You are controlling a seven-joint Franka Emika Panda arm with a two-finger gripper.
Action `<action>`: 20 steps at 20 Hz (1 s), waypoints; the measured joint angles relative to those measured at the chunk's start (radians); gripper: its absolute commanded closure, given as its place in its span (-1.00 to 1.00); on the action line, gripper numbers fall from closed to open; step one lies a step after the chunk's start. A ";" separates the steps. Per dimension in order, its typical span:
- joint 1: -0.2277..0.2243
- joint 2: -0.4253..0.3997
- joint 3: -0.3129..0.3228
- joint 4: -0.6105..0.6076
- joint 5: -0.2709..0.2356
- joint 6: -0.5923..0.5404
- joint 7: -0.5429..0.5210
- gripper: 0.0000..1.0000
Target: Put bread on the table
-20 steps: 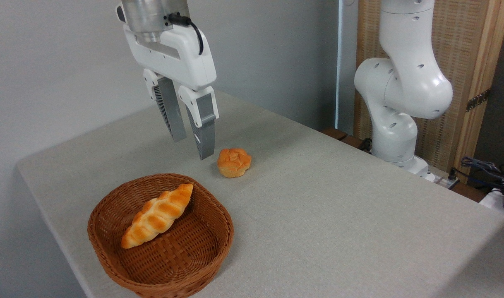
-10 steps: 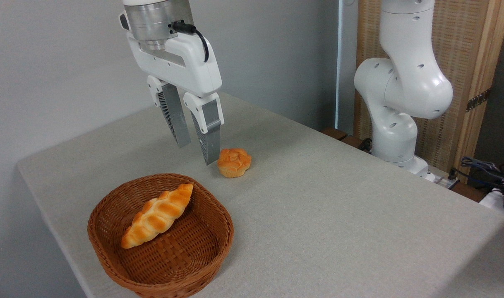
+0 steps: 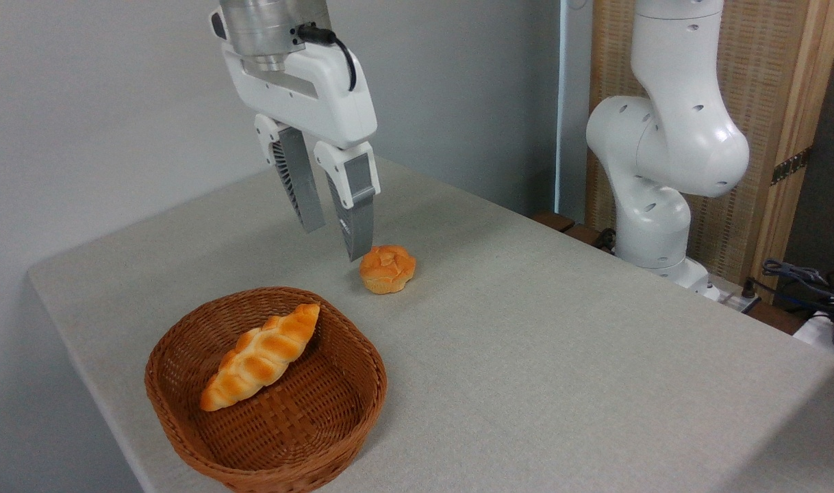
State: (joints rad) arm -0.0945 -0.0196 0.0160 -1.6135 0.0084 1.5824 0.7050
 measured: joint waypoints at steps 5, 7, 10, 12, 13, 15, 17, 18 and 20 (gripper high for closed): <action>-0.003 -0.053 -0.002 -0.068 0.000 0.008 0.008 -1.00; -0.003 -0.057 -0.002 -0.081 0.000 0.014 0.011 -1.00; -0.003 -0.057 -0.002 -0.125 0.000 0.076 0.037 -1.00; -0.003 -0.055 -0.002 -0.168 0.000 0.137 0.041 -1.00; -0.003 -0.055 -0.002 -0.177 0.000 0.149 0.041 -1.00; -0.003 -0.056 -0.002 -0.179 0.000 0.156 0.041 -1.00; -0.003 -0.060 -0.002 -0.176 0.000 0.154 0.041 -1.00; -0.003 -0.062 -0.003 -0.174 -0.002 0.148 0.040 -1.00; -0.001 -0.062 -0.009 -0.160 -0.022 0.123 0.029 -1.00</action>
State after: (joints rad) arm -0.0954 -0.0816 0.0067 -1.7732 -0.0132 1.7058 0.7337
